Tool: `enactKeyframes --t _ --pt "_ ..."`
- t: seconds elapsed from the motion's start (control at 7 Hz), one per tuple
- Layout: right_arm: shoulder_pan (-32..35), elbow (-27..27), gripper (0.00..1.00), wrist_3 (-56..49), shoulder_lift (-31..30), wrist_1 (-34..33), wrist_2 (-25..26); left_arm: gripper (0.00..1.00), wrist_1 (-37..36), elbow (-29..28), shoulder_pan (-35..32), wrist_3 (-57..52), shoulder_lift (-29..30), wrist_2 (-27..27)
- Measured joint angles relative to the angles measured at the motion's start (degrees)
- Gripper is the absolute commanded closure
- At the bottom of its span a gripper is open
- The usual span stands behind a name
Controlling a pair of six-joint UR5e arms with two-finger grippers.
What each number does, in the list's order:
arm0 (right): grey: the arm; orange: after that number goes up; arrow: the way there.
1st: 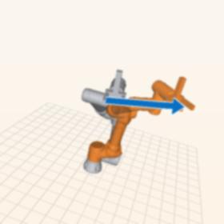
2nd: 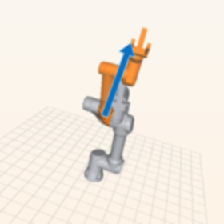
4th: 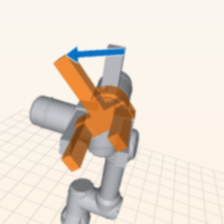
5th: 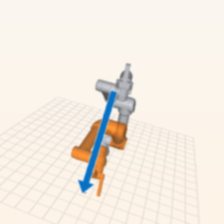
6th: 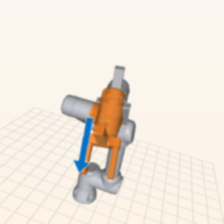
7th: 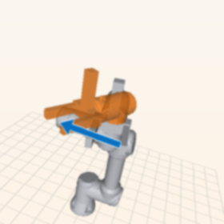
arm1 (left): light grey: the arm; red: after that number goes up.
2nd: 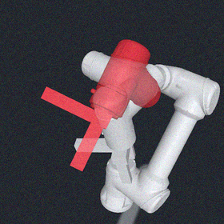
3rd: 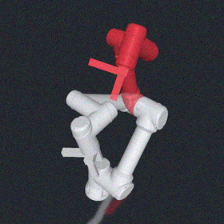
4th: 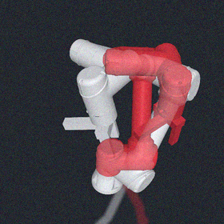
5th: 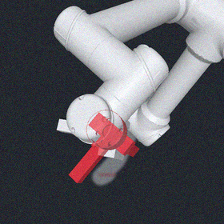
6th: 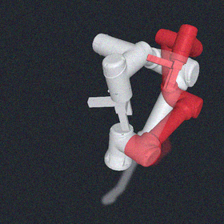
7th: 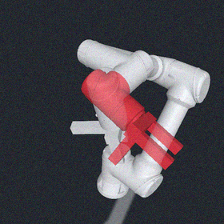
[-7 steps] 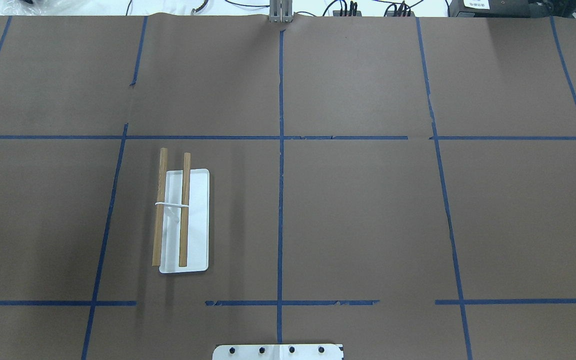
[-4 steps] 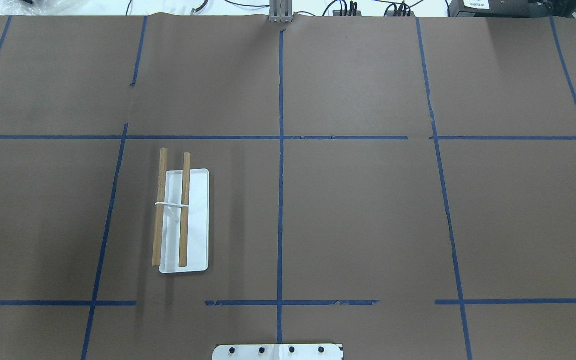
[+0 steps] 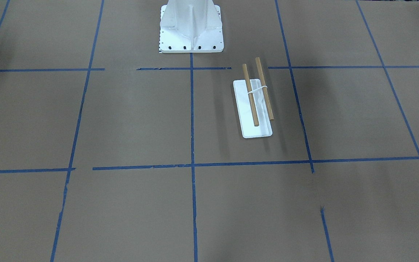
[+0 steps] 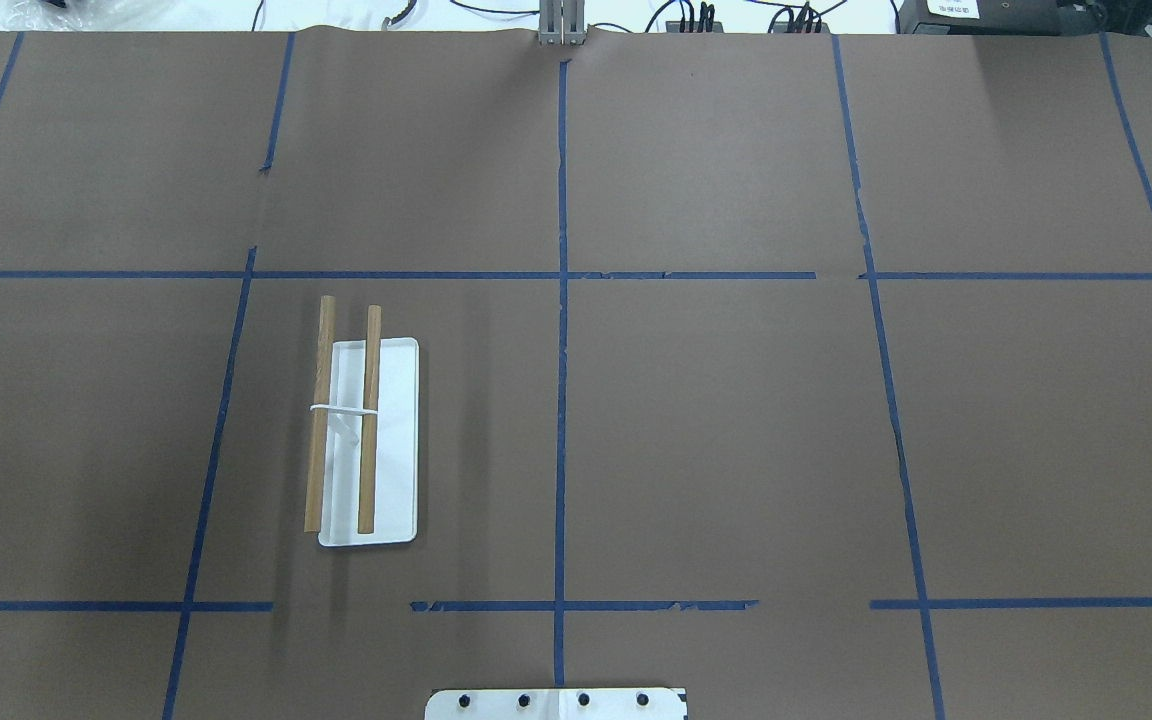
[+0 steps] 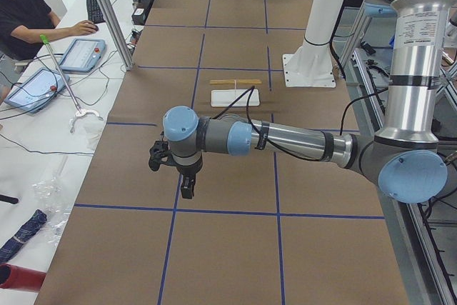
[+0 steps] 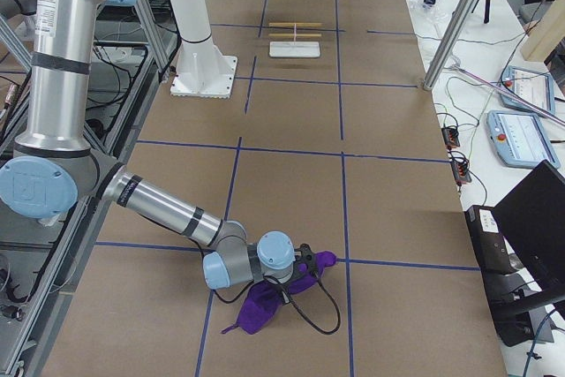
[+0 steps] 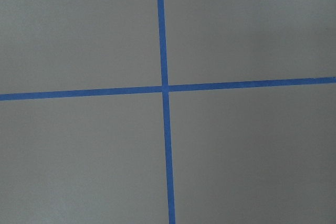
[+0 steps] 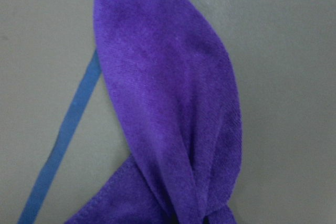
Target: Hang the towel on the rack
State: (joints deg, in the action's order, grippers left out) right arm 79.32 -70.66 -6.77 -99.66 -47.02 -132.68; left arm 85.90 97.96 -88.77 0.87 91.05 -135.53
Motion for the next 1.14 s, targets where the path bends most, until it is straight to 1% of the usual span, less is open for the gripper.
enactKeyframes --t 0.14,0.29,0.57,0.71,0.86,1.0,1.14 --pt "0.67 -1.76 1.00 0.16 -0.08 0.28 -1.69 0.00 -0.02 0.25 0.00 0.03 0.00 0.00" --pt "2.37 -5.13 1.00 0.49 -0.17 0.31 -3.72 0.00 -0.03 0.48 0.00 0.07 0.00 0.00" --pt "5.26 -16.73 1.00 2.97 0.66 -1.35 -5.41 0.00 0.03 1.14 0.00 0.12 0.06 0.00" --pt "5.22 -21.31 1.00 7.29 2.76 -2.98 -5.56 0.00 0.05 1.53 0.00 0.18 0.47 0.02" --pt "3.78 -24.36 1.00 13.09 5.79 -3.83 -5.62 0.00 0.13 1.49 0.04 0.21 1.67 0.04" --pt "0.67 -26.59 1.00 20.67 9.49 -4.11 -5.30 0.00 1.78 1.23 0.29 0.22 3.01 -0.02" --pt "-3.07 -27.89 1.00 29.29 13.75 -4.10 -4.35 0.00 7.28 0.85 1.16 1.75 3.78 -0.07"
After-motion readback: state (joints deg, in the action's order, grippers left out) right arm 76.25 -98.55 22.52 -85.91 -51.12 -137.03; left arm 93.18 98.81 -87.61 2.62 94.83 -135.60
